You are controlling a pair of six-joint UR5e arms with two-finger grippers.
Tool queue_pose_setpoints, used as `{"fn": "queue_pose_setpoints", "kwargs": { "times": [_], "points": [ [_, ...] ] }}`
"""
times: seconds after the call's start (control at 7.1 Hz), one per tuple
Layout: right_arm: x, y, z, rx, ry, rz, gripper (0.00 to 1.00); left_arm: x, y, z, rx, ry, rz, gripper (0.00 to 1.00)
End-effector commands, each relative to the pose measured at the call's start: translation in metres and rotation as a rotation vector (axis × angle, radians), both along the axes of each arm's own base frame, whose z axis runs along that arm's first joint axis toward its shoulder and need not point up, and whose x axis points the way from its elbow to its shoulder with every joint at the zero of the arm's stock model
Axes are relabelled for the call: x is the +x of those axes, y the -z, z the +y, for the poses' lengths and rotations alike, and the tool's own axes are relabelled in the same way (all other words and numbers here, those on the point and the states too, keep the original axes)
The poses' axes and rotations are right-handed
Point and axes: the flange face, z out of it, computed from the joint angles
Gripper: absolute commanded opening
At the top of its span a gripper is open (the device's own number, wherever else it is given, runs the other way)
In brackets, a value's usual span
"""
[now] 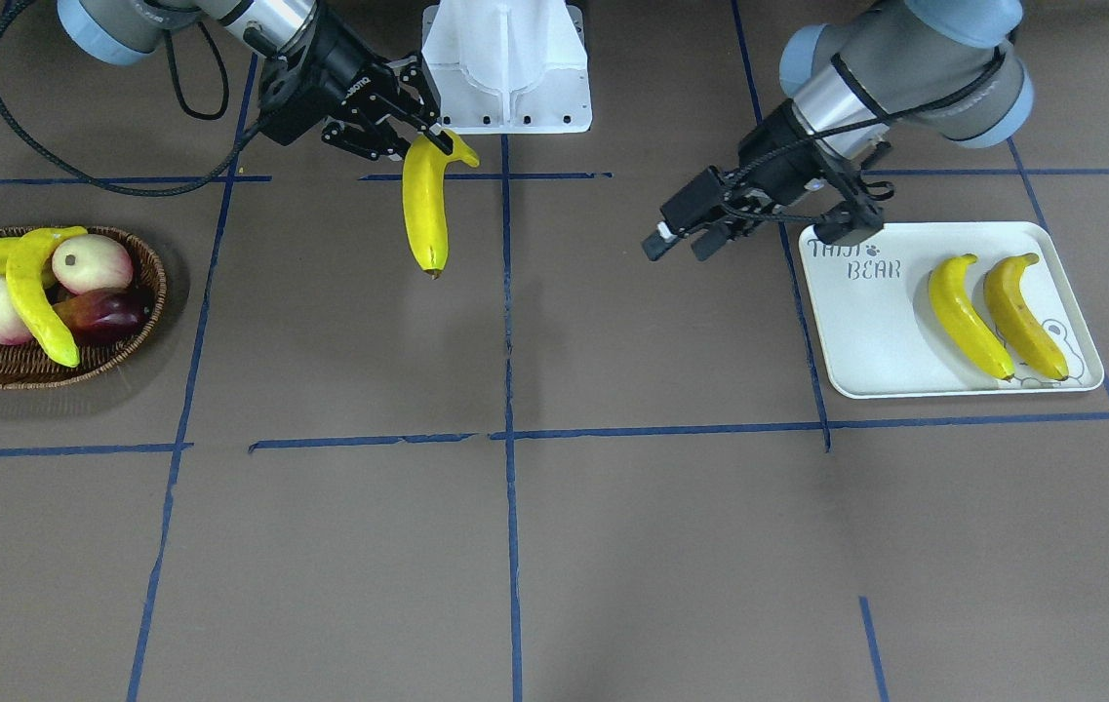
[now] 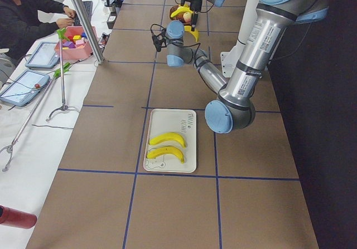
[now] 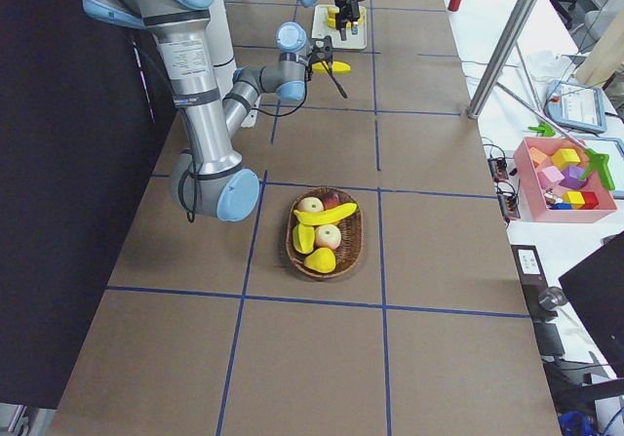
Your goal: Transfer all bananas from basket to plate
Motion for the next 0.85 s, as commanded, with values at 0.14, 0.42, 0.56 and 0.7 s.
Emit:
{"fn": "queue_pose_setpoints", "kwargs": {
  "times": [0.14, 0.42, 0.56, 0.7],
  "points": [
    [-0.021, 0.019, 0.009, 0.018, 0.005, -0.032, 0.02, 0.048, 0.042, 0.031, -0.028, 0.012, 0.071, 0.98],
    [-0.021, 0.024, 0.009, 0.021, 0.003, -0.04, 0.02, 0.072, 0.041, 0.043, -0.035, 0.008, 0.064, 0.95],
    [-0.021, 0.024, 0.009, 0.019, 0.003, -0.04, 0.02, 0.075, 0.04, 0.047, -0.034, 0.0, 0.062, 0.92],
    [-0.021, 0.024, 0.01, 0.02, 0.005, -0.042, 0.02, 0.076, 0.041, 0.048, -0.034, -0.003, 0.064, 0.81]
  ]
}}
